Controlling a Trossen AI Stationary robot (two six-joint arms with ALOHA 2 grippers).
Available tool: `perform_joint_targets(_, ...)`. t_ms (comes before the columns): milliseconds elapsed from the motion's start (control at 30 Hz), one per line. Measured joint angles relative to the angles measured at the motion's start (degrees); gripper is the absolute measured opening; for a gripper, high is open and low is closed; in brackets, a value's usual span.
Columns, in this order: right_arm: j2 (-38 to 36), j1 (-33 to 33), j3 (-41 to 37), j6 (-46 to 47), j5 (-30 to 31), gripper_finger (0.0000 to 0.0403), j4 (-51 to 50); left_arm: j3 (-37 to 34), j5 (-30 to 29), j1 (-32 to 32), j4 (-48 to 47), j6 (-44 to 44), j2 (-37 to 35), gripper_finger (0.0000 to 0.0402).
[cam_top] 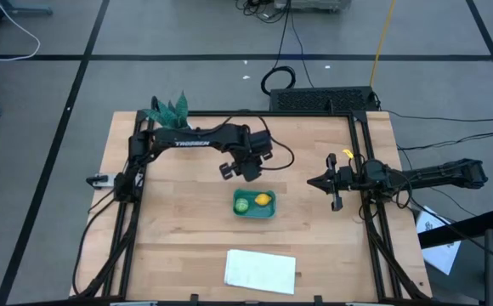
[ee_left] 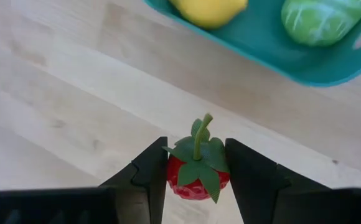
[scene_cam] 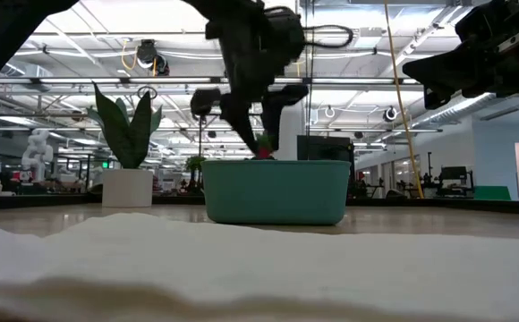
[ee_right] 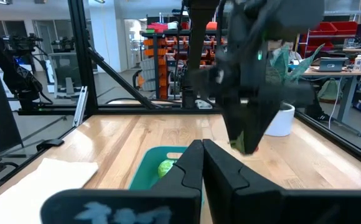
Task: Pick and placing Produce into tupperware
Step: Put the strawberry into the blue bin
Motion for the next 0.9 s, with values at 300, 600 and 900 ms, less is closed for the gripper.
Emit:
perform_joint_targets(300,0.00,0.00,0.01,-0.01,-0.01,0.0000,0.00,11.42,3.76,0.15,-9.61,-2.61,-0.02,0.0145)
perform_joint_targets(600,-0.02,0.00,-0.01,0.80,-0.01,0.0000,-0.02,19.97,11.79,0.15,-14.42,-14.99,-0.02,0.0145)
perform_joint_targets(900,0.00,0.00,0.00,1.05,-0.01,0.0000,-0.02,23.94,18.27,0.15,-17.43,-16.99,-0.04,0.0145)
